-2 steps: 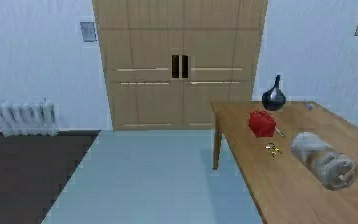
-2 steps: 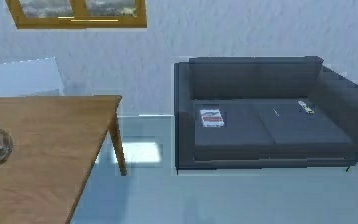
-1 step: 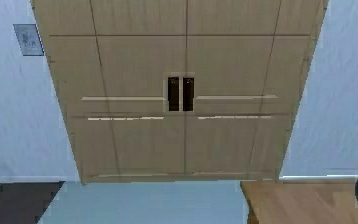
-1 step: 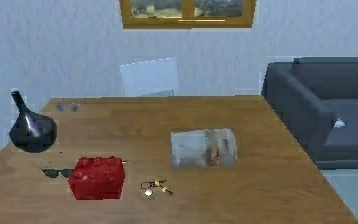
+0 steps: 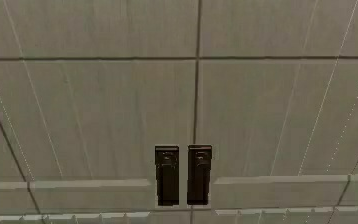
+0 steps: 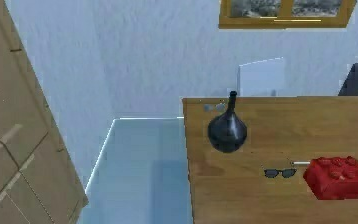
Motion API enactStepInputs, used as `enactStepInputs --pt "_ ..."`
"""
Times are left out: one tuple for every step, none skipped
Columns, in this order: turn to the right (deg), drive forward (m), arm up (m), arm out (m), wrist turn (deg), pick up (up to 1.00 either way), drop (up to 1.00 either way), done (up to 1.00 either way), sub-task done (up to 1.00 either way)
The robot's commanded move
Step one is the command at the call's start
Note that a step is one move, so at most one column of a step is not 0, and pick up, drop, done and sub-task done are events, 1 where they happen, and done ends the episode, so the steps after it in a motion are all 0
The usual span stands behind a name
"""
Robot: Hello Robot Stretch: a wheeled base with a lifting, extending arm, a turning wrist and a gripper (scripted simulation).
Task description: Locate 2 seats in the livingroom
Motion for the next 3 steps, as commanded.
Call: enactStepInputs --pt "45.0 0.0 0.0 0.0 0.0 0.0 0.0 0.0 0.0" --pt "3.0 0.0 0.0 0.0 0.0 0.0 0.0 0.0 0.0" --pt "0.0 0.2 0.0 0.0 0.0 0.0 0.0 0.0 0.0"
